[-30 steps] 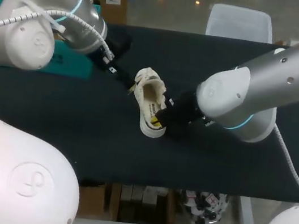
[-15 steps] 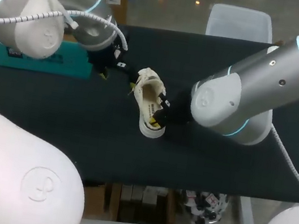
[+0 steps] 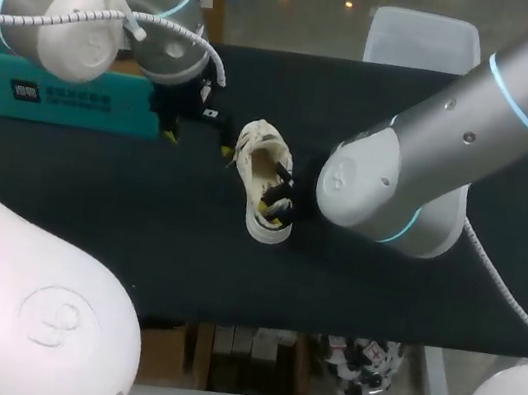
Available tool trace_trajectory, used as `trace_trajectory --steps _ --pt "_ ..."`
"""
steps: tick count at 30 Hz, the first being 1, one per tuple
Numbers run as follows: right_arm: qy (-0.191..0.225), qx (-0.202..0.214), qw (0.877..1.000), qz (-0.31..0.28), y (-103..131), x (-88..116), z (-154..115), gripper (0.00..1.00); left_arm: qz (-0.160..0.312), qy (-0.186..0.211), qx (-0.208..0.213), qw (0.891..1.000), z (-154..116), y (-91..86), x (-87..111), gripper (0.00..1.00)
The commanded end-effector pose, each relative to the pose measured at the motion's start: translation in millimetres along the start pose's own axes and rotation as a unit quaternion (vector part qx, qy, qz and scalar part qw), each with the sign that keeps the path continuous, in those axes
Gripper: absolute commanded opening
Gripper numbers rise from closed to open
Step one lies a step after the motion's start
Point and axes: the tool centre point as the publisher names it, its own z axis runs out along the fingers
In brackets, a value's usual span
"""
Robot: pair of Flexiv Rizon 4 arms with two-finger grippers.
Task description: Open the shoe tongue, take the insole out of the shoe, put the insole back into the shoe, and pack the shoe into the shoebox
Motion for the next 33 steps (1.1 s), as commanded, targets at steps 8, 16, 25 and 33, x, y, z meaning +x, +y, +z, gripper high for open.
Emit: trace_trajectory --steps 8,16,25,33 --pt "-0.011 -0.039 0.999 -0.024 -6.2 18.9 -23.6 1.00 -0.003 0.008 -0.009 1.000 12.3 -2.6 -8.2 1.00" --pt "-0.019 -0.050 0.998 -0.042 -3.3 27.3 -33.7 0.00 -0.010 0.011 -0.007 1.000 10.3 -1.4 -14.6 1.00" --pt "-0.060 -0.058 0.993 -0.085 2.2 29.8 -20.2 0.00 -0.013 0.028 -0.022 0.999 10.8 -2.5 -22.8 1.00" --pt "-0.105 -0.071 0.987 -0.095 11.6 11.9 4.8 0.00 -0.009 0.029 -0.029 0.999 14.9 -3.9 -23.1 1.00"
